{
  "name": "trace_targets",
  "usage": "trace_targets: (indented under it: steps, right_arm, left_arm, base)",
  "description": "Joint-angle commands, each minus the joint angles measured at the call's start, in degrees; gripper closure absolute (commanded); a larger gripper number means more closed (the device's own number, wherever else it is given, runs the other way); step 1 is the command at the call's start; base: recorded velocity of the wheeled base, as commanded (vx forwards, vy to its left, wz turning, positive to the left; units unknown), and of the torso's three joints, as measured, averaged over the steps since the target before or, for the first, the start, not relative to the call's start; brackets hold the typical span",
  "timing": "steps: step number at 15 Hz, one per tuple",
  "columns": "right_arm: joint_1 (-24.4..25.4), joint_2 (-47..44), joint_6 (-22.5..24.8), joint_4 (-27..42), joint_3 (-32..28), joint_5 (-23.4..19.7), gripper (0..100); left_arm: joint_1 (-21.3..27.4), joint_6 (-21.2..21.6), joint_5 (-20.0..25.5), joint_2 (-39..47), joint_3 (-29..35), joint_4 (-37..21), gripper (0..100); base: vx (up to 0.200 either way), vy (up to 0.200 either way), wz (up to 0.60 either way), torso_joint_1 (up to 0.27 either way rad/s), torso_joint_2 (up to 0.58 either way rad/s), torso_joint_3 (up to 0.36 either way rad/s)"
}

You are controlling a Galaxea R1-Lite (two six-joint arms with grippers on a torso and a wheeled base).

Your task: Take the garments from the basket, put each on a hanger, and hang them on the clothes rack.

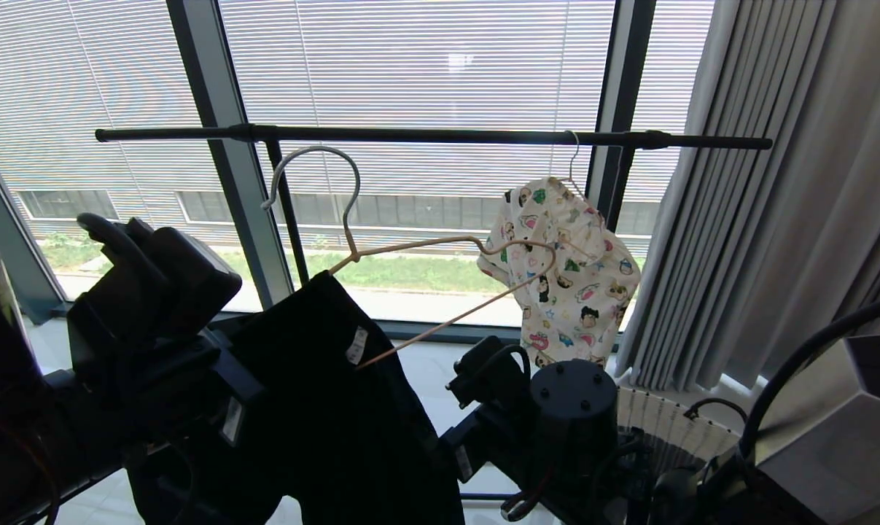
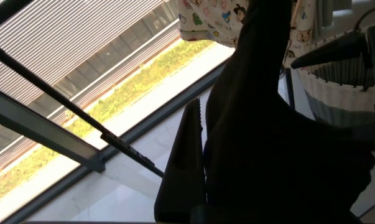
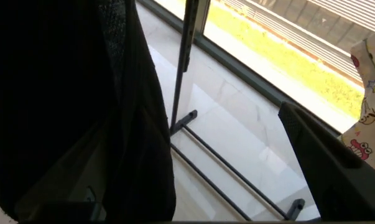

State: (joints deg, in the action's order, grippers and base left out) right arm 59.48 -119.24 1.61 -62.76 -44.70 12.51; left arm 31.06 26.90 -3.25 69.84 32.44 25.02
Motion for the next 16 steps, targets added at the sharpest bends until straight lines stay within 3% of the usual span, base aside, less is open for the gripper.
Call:
trace_targets:
  steps: [1,5,8,11,16]
  right_arm:
    - [-2.4,0.2,2.4,0.0,3.2,1.6,0]
    - [-11.7,2.0,7.4,-0.1,4.5,7.4,0]
    - [-16.4,4.0,7.9,-0.1,4.0,9.1,0]
    - [-21.1,8.2,8.5,-0.2,2.0,7.7,0]
    - [-21.9,14.7,8.6,1.7,1.2,1.4,0]
  left_arm:
    - [-0.3,0.0,-0.1,-0.2,0.1,0.0,100]
    - [-1.1,0.0,-0.1,-2.0,-1.9,0.0,100]
    - [-1.0,-0.1,-0.1,-2.8,-4.7,0.0,100]
    - [-1.0,0.0,-0.1,-4.4,-8.6,0.0,100]
    - [-0.7,-0.3,0.0,-0.8,-10.7,0.0,100]
  base:
    - [0.000,0.000,0.00,0.000,0.00,0.000]
    - [0.000,0.000,0.00,0.000,0.00,0.000]
    - [0.000,0.000,0.00,0.000,0.00,0.000]
    - [0.000,0.000,0.00,0.000,0.00,0.000]
    - [0.000,0.000,0.00,0.000,0.00,0.000]
